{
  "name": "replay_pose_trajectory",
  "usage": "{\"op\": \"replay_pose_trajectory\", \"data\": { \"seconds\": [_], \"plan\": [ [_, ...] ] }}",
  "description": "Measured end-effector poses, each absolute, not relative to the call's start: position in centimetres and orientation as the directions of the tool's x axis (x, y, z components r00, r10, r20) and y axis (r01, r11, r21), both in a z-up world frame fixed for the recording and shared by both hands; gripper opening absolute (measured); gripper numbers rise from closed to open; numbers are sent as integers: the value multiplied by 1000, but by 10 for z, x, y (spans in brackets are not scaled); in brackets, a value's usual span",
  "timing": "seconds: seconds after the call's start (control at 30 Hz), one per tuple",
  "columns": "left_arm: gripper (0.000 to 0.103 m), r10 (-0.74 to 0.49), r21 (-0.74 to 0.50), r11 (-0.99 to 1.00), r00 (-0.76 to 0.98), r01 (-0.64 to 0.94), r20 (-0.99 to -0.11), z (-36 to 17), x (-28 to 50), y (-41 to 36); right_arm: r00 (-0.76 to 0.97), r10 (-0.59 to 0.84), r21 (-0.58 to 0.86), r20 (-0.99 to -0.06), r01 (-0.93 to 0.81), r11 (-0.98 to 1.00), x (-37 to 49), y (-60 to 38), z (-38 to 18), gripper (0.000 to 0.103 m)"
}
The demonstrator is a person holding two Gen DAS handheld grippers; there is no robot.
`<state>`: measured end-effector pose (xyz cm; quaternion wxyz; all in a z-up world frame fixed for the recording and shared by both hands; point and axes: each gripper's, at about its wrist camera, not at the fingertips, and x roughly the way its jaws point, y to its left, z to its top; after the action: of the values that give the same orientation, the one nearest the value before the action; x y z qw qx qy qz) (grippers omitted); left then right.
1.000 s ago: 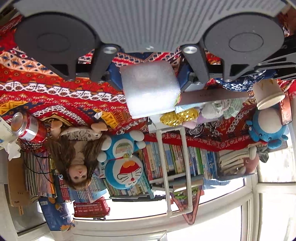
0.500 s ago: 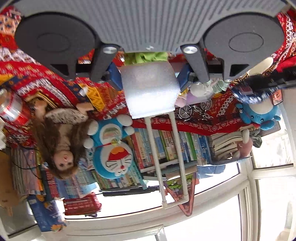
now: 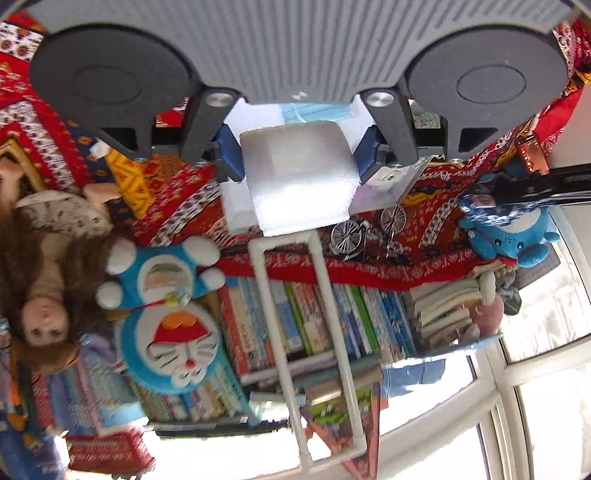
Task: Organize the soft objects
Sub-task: 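Carry the navy scrunchie and the foam cube over the tray with both tools, then open the left tool to drop the scrunchie while the right tool releases the foam cube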
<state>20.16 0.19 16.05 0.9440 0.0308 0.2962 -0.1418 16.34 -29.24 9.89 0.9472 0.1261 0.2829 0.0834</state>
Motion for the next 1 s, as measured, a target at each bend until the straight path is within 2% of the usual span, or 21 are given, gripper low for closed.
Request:
{"op": "replay_pose_trajectory", "data": {
  "seconds": [0.27, 0.5, 0.77, 1.0],
  "plan": [
    [35, -194, -30, 971, 708, 238, -678, 119, 257, 5, 758, 225, 274, -612, -64, 960, 204, -279, 78, 67],
    [35, -196, -41, 967, 636, 250, -746, 90, 288, 5, 705, 218, 264, -675, -45, 963, 229, -272, 62, 67],
    [35, -214, -80, 967, 606, 241, -766, 68, 310, 7, 661, 206, 243, -721, -37, 969, 248, -262, 46, 64],
    [36, -221, -93, 966, 590, 239, -776, 62, 324, 7, 656, 211, 259, -725, -24, 966, 262, -260, 39, 63]
  ]
}}
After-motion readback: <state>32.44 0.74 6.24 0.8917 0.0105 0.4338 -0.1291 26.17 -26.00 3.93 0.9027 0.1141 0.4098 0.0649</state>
